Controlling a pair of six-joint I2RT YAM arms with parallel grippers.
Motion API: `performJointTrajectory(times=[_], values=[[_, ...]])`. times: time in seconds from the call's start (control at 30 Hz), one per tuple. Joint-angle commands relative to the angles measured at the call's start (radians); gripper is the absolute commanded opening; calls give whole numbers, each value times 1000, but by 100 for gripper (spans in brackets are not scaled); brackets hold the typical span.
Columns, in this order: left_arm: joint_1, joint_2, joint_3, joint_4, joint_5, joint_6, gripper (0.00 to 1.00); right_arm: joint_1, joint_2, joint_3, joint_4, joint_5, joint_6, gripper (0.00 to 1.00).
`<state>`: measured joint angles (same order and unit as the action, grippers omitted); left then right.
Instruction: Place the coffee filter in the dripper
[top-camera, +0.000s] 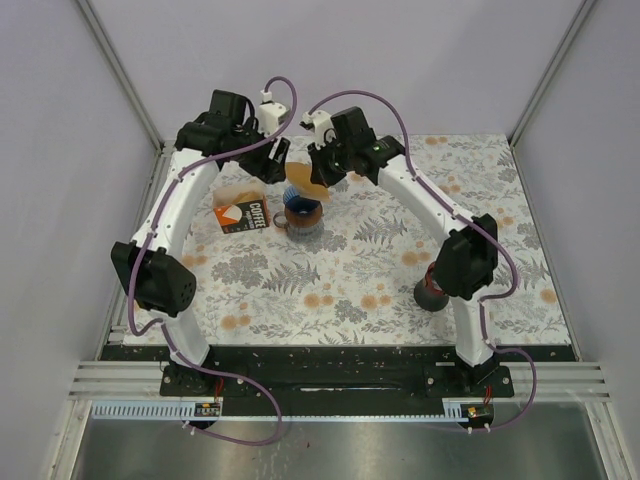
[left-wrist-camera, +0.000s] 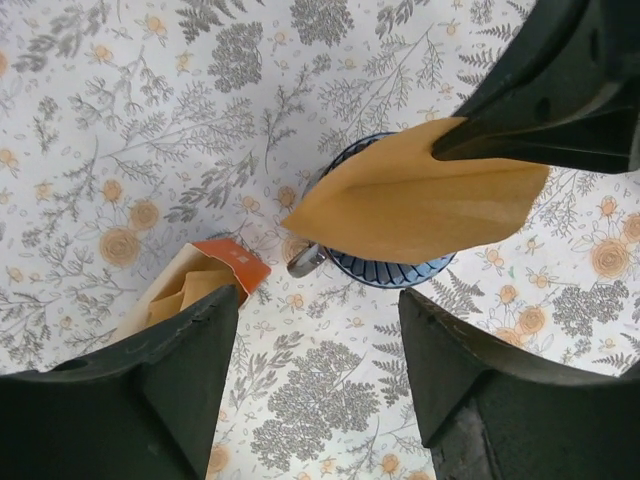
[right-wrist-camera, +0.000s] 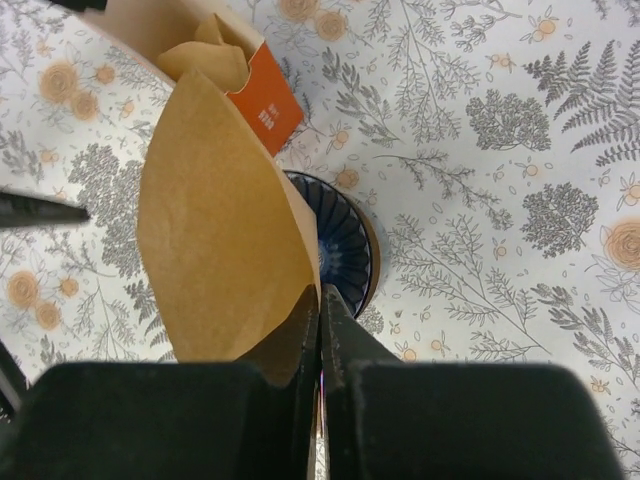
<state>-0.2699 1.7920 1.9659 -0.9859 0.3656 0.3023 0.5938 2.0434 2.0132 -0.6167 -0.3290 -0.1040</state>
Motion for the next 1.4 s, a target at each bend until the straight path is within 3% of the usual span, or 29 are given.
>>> performJointTrajectory(times=[0.0, 0.2, 0.43, 0.67, 0.9, 1.0, 1.17, 1.37], values=[[-5, 6, -19, 39, 15, -54, 69, 53, 86, 204, -214, 103, -9, 0], [3, 23, -36, 41, -4, -80, 71, 67, 195, 352, -310, 126, 16, 0], [35, 24, -58, 50, 6, -103, 75, 70, 227, 369, -308, 127, 27, 0], [61, 21, -59, 50, 18, -115, 76, 70, 213, 397, -305, 107, 20, 42], [89, 0, -59, 50, 30, -109, 77, 69, 182, 470, -299, 133, -37, 65], [100, -13, -59, 50, 33, -108, 78, 69, 167, 495, -299, 165, -63, 70], [139, -25, -55, 58, 35, -129, 79, 70, 117, 431, -207, 87, -69, 64], [161, -45, -114, 96, 12, -206, 80, 96, 127, 337, -181, 7, -94, 21]])
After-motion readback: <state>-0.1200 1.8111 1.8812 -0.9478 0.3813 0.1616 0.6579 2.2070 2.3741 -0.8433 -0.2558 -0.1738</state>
